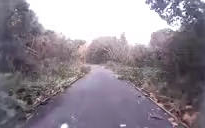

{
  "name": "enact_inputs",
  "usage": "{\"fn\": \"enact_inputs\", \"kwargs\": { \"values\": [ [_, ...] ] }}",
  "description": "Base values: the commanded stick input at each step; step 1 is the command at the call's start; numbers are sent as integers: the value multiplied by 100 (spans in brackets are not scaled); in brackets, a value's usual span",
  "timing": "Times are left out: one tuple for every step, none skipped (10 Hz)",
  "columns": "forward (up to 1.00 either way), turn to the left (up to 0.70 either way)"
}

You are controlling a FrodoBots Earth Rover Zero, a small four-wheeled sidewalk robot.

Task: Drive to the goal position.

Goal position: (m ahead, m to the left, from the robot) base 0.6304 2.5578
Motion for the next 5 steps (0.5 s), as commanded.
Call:
{"fn": "enact_inputs", "kwargs": {
  "values": [
    [70,0],
    [70,0],
    [70,0],
    [70,0],
    [70,0]
  ]
}}
